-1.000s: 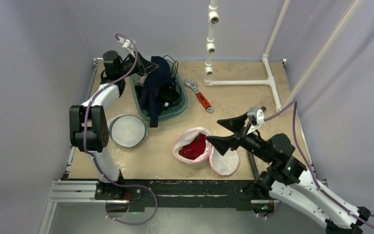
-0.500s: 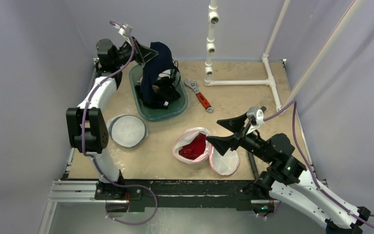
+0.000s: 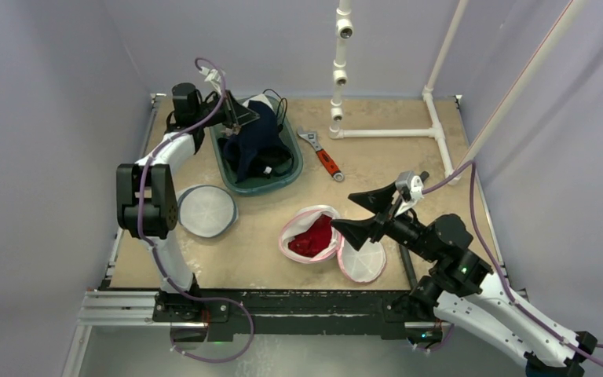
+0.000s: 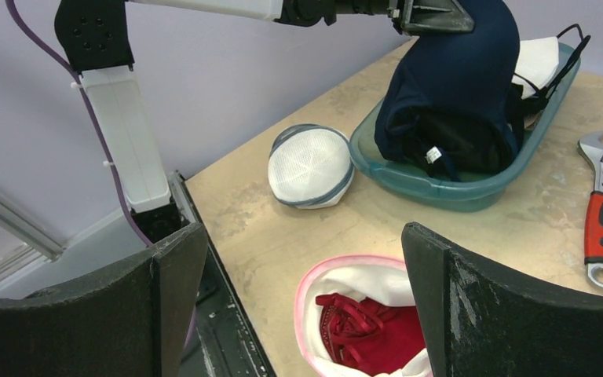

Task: Unzip the laundry bag and remove the bra
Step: Place the bra in the bin, then pick up the bra from the laundry bag.

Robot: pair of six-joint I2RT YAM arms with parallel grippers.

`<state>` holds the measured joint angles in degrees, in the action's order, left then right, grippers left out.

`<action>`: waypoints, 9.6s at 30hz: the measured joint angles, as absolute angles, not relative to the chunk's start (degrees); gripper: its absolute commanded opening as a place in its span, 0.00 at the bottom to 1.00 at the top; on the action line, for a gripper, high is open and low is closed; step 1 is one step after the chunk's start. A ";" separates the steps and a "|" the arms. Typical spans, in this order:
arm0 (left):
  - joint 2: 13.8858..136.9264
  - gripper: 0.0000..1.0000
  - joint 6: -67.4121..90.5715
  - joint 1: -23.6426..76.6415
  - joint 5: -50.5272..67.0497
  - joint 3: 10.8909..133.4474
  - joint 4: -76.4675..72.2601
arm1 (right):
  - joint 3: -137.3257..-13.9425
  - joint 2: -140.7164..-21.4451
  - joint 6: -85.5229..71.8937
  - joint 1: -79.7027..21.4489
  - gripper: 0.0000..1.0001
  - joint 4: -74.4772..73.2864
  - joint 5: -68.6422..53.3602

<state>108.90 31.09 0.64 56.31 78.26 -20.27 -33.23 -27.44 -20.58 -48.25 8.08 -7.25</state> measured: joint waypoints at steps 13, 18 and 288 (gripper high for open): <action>111.55 0.60 23.16 0.64 45.87 82.48 -1.48 | -33.06 -26.48 -20.58 -48.25 0.96 8.10 -7.25; 107.83 0.81 21.28 0.64 39.86 82.17 2.72 | -33.06 -26.46 -20.58 -48.25 0.96 8.10 -7.27; 43.51 0.00 23.14 54.52 4.84 45.67 -4.05 | -57.41 -35.03 -21.54 -66.11 0.94 -5.91 9.78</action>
